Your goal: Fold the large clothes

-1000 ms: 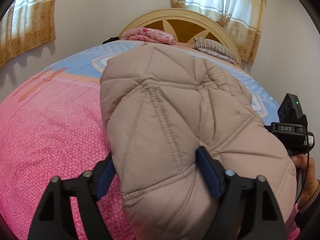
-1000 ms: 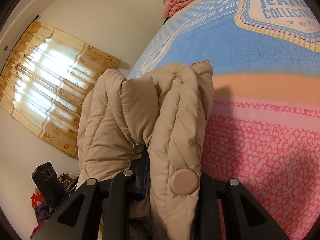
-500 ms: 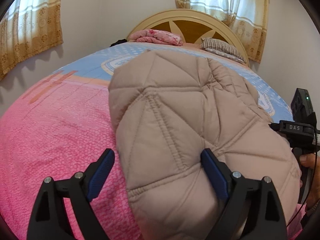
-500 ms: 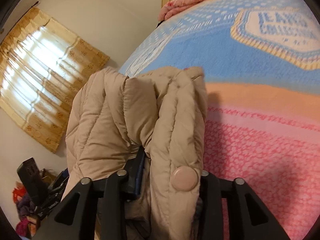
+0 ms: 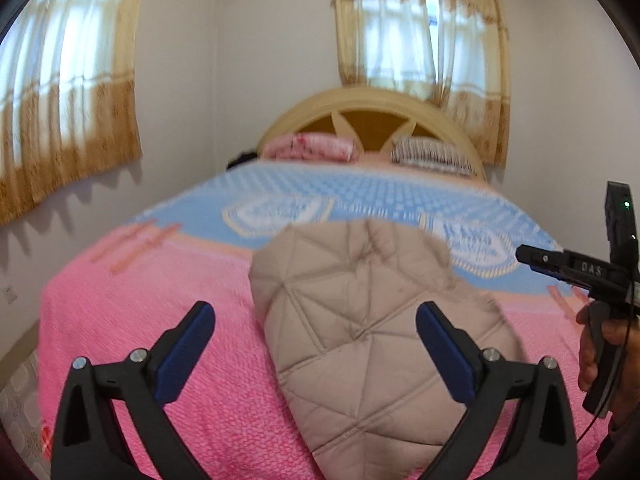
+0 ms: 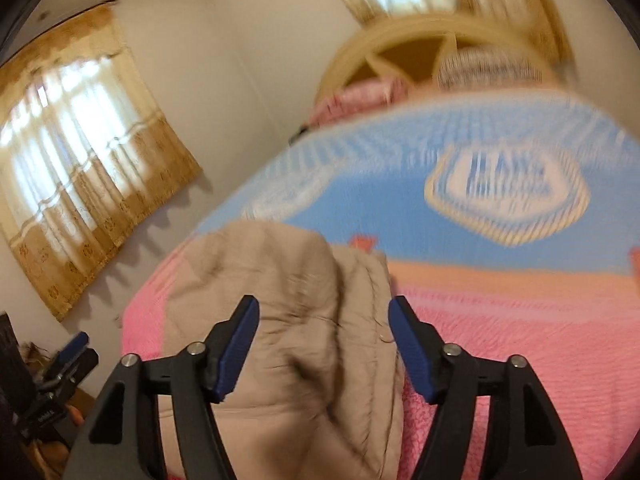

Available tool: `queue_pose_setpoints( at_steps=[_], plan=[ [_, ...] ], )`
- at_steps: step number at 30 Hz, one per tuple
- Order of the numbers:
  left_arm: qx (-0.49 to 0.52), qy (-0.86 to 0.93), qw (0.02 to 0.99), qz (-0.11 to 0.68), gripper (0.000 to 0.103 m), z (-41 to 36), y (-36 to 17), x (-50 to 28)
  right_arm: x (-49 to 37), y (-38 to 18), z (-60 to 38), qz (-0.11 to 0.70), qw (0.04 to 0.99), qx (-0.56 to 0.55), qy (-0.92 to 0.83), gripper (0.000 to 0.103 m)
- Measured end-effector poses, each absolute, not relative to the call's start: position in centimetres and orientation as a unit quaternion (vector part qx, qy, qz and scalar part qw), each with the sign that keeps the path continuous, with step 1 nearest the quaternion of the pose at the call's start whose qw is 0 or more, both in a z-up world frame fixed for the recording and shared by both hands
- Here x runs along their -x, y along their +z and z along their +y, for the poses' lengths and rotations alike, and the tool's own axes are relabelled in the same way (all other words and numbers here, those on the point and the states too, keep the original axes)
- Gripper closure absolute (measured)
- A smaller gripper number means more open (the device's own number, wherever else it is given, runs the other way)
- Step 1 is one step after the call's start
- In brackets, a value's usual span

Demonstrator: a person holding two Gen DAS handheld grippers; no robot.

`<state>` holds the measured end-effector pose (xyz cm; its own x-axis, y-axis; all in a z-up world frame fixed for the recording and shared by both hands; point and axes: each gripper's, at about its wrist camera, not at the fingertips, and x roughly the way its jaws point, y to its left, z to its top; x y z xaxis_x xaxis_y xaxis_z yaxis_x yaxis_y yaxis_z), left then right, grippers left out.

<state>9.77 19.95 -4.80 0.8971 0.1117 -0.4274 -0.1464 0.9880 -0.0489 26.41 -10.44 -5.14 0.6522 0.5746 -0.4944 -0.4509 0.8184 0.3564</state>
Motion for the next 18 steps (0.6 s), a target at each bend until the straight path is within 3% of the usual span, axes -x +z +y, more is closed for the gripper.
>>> queue_pose_setpoints(
  at_steps=[5, 18],
  plan=[
    [0.050, 0.053, 0.982, 0.174, 0.000, 20.2, -2.3, -7.0, -20.8, -1.3, -9.3, 0.246, 0.920, -0.063, 0.299, 0.027],
    [0.056, 0.041, 0.987, 0.144, 0.000, 20.3, -0.9, -5.9, -15.3, 1.1, -8.4, 0.216, 0.925, -0.041, 0.311, 0.025]
  ],
)
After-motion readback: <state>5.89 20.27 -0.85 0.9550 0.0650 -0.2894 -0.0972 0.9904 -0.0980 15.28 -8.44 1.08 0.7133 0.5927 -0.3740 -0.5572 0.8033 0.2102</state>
